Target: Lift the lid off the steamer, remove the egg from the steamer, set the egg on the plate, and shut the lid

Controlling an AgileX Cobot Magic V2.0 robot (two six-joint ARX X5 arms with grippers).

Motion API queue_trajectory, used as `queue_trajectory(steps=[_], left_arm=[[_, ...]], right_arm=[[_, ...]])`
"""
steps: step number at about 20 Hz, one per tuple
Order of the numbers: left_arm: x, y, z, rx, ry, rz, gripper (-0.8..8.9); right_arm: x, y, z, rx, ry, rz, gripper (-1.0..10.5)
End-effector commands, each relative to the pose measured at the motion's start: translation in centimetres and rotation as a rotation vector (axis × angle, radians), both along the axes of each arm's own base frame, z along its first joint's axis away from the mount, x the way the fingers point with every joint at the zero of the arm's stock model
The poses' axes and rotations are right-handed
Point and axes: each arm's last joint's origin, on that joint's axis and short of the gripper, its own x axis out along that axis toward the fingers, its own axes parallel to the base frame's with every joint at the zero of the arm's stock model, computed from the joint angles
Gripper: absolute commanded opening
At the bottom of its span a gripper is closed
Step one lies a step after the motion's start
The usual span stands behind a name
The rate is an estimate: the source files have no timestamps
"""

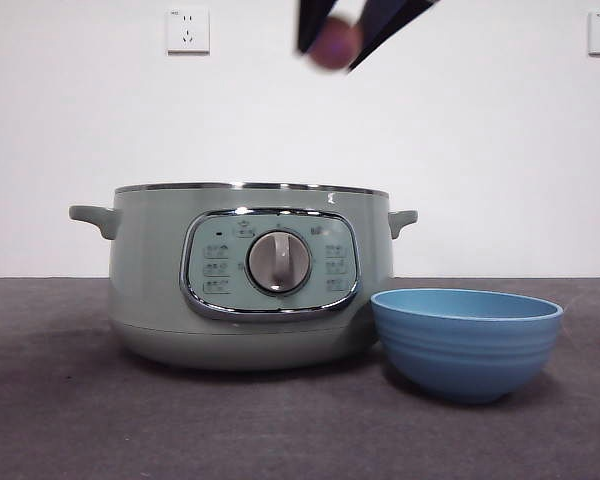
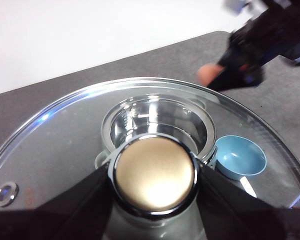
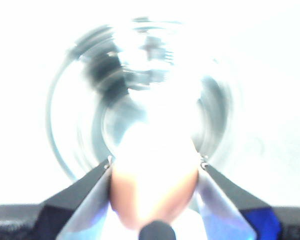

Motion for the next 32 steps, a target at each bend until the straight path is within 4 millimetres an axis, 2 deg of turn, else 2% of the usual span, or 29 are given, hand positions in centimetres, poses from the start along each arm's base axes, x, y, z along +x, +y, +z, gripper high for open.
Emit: queue_trajectory(steps=[1,2,4,7,13,18,26,32], left_arm=[[-0.2,0.1,0.6,-0.027,-0.056,-0.004,-0.08],[-0.2,0.1,0.6,-0.027,-0.056,-0.004,-0.08],[-0.2,0.1,0.6,-0.027,-0.056,-0.005,-0.08],[-0.2,0.1,0.6,-0.027,-0.056,-0.005,-0.08],[-0.2,0.1,0.6,-0.027,-0.055,-0.005,-0.08],[-0.3,0.1,0.5,-0.022,-0.046,-0.004,-0.08],[-0.3,0.2,0.3,-0.012,-0.029,-0.004,-0.08],[-0.3,0.2,0.3,-0.013,-0.029,-0.004,-0.08]], right_arm=[[-1.6,-2.2,1.0,-0.017,-0.005,-0.010,-0.2],[-2.3,-3.3,0.9,-0.024,0.005,-0.025,-0.2],[-3.0,-4.5,-0.6,-0.043,0.031,-0.043,-0.2],[-3.6,-5.7,-4.5,-0.050,0.065,-0.074,-0.2],[-3.5,-5.6,-12.0,-0.040,0.141,-0.065,-0.2],[-2.5,-5.7,-16.4,-0.064,0.173,-0.095,-0.2],[-0.5,-5.0,-20.7,-0.131,0.256,-0.103,-0.2],[-0.4,-4.9,-21.3,-0.144,0.272,-0.103,-0.2]])
